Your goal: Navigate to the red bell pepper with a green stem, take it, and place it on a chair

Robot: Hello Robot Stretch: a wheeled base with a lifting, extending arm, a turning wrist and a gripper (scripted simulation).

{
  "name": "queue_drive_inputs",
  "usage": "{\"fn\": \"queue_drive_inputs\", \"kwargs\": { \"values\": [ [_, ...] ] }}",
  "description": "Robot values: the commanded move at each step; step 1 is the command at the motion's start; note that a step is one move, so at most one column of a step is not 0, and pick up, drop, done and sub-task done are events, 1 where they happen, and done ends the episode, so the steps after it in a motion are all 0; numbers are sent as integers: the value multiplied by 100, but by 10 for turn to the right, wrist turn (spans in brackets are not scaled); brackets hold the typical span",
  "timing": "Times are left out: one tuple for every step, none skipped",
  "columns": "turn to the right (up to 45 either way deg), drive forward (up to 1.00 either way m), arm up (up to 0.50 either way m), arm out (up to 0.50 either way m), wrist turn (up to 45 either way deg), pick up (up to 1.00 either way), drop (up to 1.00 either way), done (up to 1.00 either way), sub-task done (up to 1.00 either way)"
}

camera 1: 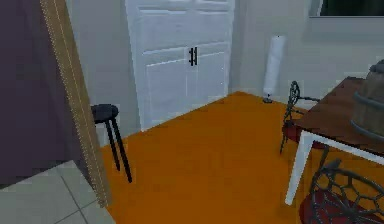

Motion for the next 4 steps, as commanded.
{"fn": "queue_drive_inputs", "kwargs": {
  "values": [
    [-450,0,0,0,0,0,0,0,0],
    [-450,0,0,0,0,0,0,0,0],
    [450,0,0,0,0,0,0,0,0],
    [450,0,0,0,0,0,0,0,0]
  ]
}}
